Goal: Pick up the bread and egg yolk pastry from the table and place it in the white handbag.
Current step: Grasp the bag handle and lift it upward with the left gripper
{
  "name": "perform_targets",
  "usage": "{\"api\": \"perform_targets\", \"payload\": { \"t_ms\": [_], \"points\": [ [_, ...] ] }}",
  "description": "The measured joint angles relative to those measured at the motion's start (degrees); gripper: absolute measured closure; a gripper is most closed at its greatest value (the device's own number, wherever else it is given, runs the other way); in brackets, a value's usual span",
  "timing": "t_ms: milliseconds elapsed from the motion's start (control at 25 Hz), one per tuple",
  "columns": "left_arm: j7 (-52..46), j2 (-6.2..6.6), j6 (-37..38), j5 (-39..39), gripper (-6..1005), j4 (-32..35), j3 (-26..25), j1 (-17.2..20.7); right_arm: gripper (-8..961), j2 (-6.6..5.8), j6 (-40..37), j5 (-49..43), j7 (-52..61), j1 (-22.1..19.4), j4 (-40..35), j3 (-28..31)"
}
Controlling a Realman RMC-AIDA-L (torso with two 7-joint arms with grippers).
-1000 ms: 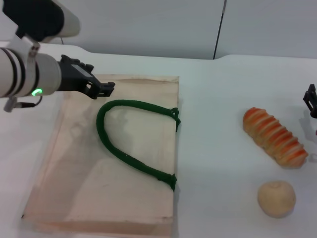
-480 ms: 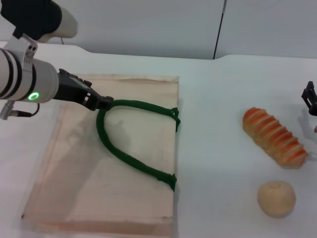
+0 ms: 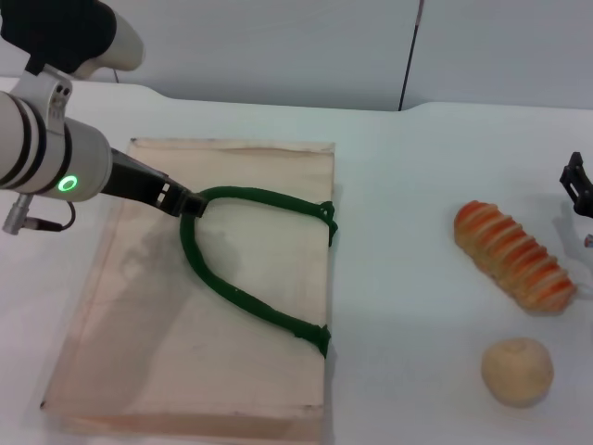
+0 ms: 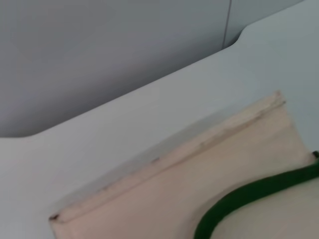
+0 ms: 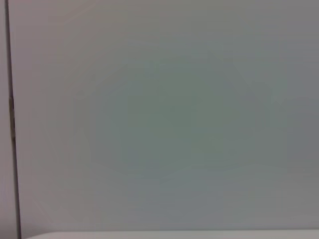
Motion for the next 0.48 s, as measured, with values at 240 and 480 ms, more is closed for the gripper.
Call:
{"api": "perform_targets", "payload": {
  "t_ms": [240, 480],
  "points": [
    [-0.1, 0.00, -0.4, 0.8, 343, -0.8, -0.2, -0.4, 94, 0.00, 0.0, 0.0, 0.0, 0.2, 0.0, 0.0],
    [0.0, -0.02, -0.3, 1.3, 420, -4.4, -0.3, -1.7, 94, 0.00, 0.0, 0.0, 0.1, 0.4, -0.1, 0.0]
  ]
}}
